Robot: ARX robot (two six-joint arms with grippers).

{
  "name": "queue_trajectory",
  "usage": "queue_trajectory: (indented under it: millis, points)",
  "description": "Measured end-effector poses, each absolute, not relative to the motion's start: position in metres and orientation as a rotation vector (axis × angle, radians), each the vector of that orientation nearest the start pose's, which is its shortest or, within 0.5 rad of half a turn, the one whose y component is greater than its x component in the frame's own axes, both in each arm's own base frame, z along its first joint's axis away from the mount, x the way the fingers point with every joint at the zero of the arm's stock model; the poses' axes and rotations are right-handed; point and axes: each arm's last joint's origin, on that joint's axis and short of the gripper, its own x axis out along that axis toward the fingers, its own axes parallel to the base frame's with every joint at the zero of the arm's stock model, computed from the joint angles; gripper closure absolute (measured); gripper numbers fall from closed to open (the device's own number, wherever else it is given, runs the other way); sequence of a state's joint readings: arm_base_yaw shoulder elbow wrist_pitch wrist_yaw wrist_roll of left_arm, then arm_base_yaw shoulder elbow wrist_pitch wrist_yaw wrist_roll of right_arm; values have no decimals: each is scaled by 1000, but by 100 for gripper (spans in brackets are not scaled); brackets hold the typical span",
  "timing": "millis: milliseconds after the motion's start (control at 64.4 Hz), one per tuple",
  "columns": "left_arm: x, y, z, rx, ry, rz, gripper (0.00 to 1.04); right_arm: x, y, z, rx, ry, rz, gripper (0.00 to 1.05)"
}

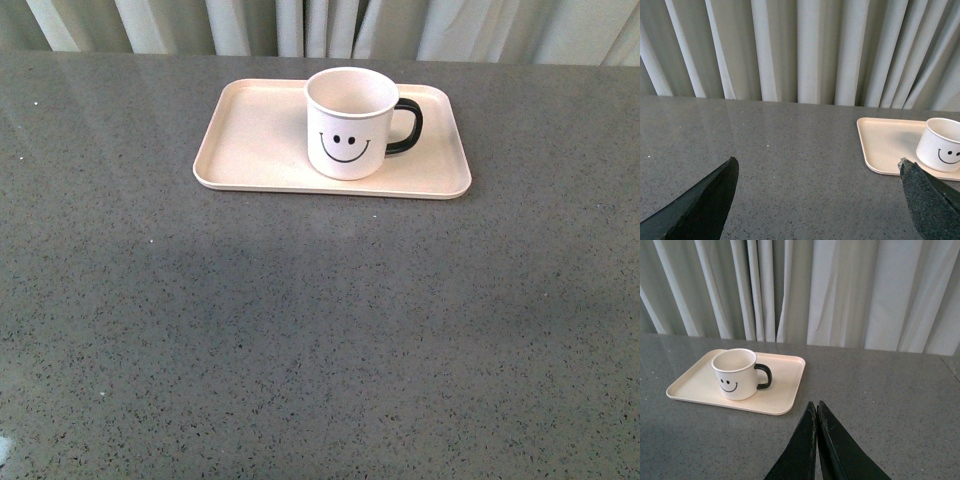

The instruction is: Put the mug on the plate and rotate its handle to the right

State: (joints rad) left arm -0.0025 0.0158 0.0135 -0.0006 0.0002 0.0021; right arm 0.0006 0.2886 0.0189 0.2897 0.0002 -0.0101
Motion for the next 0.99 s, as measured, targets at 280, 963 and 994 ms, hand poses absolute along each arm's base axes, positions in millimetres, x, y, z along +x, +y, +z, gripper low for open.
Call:
queue_trajectory:
  millis: [280,963,994]
  points:
    - [98,0,167,2,3,-3,9,109,0,173,-10,-20,0,103]
    - [98,0,167,2,3,-3,9,97,0,170,-10,-15,0,54]
    - [98,0,167,2,3,-3,9,97,0,170,-10,-15,0,48]
